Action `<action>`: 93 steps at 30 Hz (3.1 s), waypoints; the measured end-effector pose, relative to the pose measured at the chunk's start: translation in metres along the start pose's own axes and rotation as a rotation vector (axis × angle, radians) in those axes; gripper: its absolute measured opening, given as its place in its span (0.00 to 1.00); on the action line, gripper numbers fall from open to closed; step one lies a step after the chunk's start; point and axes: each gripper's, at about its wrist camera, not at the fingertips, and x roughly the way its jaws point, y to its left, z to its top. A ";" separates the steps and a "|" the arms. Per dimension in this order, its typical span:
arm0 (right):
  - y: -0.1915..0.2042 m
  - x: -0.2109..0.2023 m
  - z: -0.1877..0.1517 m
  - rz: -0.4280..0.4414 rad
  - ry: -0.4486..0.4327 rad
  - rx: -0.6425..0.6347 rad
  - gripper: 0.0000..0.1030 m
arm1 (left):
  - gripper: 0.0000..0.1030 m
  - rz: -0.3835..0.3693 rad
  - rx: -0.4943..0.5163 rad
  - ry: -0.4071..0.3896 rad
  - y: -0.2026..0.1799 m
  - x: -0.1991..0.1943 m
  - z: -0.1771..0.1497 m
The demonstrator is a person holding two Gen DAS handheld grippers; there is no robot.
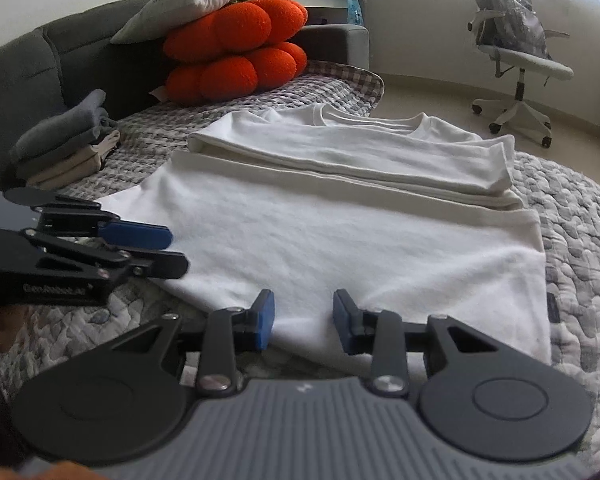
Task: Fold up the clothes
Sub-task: 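Open both tools and move them to the shirt hem, then grasp the shirt hem with both tools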
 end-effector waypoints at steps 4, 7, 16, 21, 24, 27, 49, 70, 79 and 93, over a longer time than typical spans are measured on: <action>-0.011 -0.008 -0.003 0.023 0.002 0.033 0.34 | 0.34 -0.019 -0.030 -0.001 0.010 -0.007 -0.003; -0.020 -0.015 -0.005 0.027 0.004 0.054 0.34 | 0.34 -0.021 -0.048 0.001 0.015 -0.011 -0.004; -0.042 -0.031 -0.011 0.002 0.001 0.118 0.34 | 0.34 -0.017 -0.115 0.009 0.033 -0.022 -0.011; -0.053 -0.036 -0.012 0.004 -0.004 0.147 0.32 | 0.34 -0.024 -0.158 0.007 0.042 -0.028 -0.015; -0.055 -0.037 -0.013 0.008 -0.002 0.151 0.32 | 0.34 -0.034 -0.178 0.008 0.048 -0.033 -0.018; -0.058 -0.039 -0.014 0.008 0.004 0.157 0.32 | 0.34 -0.051 -0.208 0.006 0.053 -0.038 -0.021; -0.064 -0.033 -0.005 0.009 -0.002 0.189 0.36 | 0.48 0.023 -0.213 0.031 0.054 -0.033 -0.018; -0.132 -0.090 -0.027 0.061 0.026 0.519 0.41 | 0.49 -0.083 -0.596 0.015 0.109 -0.058 -0.031; -0.154 -0.089 -0.049 0.213 0.043 0.757 0.41 | 0.48 -0.167 -0.745 0.017 0.115 -0.041 -0.041; -0.170 -0.082 -0.054 0.270 -0.019 0.901 0.41 | 0.42 -0.165 -0.830 -0.029 0.113 -0.026 -0.045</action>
